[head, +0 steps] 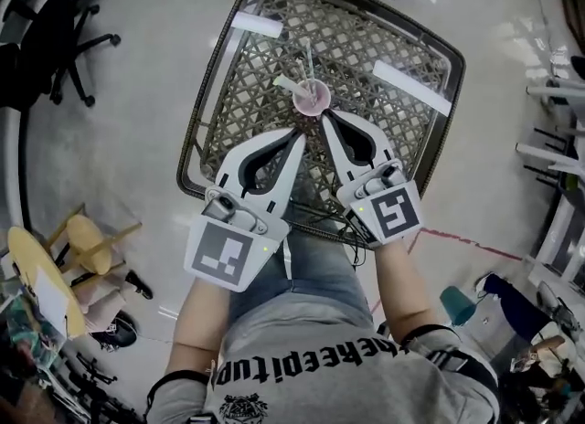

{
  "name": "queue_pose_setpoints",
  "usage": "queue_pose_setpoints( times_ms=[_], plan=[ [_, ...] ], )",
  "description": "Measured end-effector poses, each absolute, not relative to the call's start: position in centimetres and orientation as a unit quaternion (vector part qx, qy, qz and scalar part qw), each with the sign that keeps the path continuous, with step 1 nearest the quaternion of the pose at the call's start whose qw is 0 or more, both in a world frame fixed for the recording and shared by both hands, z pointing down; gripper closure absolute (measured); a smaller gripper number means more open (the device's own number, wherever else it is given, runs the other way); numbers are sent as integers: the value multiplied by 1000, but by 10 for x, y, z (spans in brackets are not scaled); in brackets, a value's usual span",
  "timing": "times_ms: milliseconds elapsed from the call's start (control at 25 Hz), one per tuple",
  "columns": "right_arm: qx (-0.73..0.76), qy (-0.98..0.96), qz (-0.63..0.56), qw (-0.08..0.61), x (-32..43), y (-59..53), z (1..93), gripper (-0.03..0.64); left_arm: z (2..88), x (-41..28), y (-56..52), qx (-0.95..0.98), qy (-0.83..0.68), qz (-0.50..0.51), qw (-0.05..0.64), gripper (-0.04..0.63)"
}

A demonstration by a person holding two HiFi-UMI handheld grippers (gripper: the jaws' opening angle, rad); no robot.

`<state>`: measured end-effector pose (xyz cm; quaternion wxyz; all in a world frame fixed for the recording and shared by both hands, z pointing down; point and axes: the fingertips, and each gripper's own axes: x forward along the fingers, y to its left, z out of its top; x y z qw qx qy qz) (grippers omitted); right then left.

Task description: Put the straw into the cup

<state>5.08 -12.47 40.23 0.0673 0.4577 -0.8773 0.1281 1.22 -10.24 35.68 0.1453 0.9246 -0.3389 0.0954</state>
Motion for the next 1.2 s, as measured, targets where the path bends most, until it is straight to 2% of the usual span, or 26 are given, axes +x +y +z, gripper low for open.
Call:
queue_pose_setpoints(
  times_ms=[520, 800, 1200],
  plan=[
    [517, -848, 111, 11, 50, -86, 325, 617, 312, 16, -77, 948, -283, 76, 126, 568],
    [544, -832, 105, -13, 52, -66, 292, 617, 283, 16, -68, 960, -262, 30, 99, 568],
    [572, -816, 75, -20, 49, -27, 250, 617, 255, 24, -42, 974, -211, 13, 82, 568]
  ],
)
